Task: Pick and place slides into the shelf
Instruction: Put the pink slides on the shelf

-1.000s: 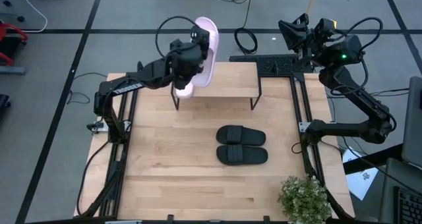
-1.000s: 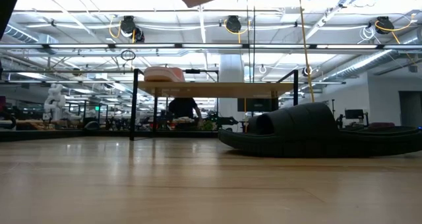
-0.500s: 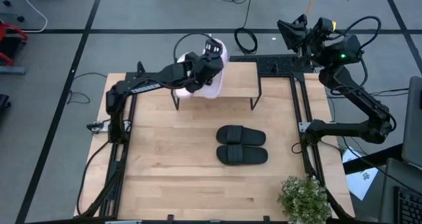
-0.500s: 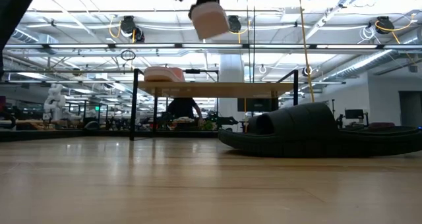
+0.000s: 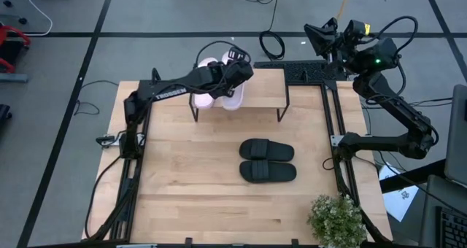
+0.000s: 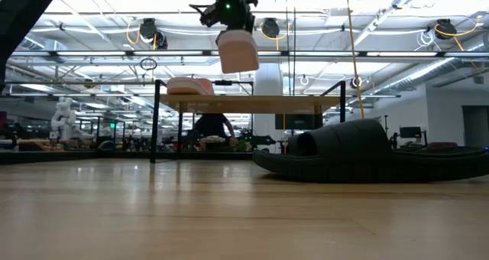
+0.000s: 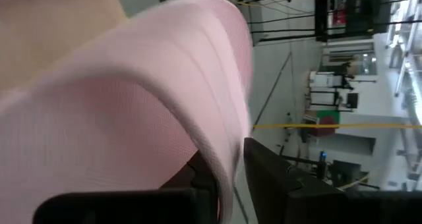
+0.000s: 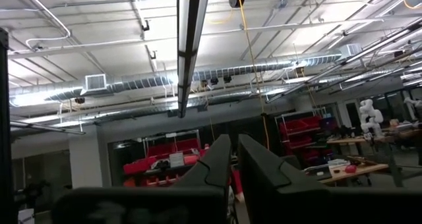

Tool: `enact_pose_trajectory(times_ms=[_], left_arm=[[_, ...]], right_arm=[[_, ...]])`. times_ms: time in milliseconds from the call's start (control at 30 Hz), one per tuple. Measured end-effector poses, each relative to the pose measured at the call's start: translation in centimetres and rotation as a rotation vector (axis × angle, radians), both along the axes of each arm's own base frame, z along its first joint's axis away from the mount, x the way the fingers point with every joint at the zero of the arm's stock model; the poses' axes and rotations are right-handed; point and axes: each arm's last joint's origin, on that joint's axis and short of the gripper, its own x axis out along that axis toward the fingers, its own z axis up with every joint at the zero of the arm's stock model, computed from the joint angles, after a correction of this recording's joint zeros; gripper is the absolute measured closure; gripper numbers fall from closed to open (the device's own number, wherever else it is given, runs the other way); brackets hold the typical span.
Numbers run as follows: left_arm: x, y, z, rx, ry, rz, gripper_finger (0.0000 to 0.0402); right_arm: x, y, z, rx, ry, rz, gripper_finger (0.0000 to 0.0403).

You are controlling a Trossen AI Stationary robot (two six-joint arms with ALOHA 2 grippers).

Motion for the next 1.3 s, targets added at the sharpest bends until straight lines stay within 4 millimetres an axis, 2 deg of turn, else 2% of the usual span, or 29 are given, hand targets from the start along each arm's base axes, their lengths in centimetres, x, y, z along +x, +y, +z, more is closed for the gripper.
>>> enact_pose_trajectory(times_ms=[400,900,1300], left_arm=[[0.2,1.3,-1.8,-0.065,0.048,0.01,0.0339],[-0.2,1.6,-2.6,-0.086,0.092,0.058,0.0339],[0.5,1.7,-4.2,-0.112,0.062,0.118,0.0339]], right_arm=[[0.1,-0.1,-0.2,0.01,0.015,-0.001,0.038],[0.1,-0.1,-0.2,0.006,0.023,-0.006,0.038],[0.2,-0.1,-0.3,0.015,0.035,-0.005,0.038]])
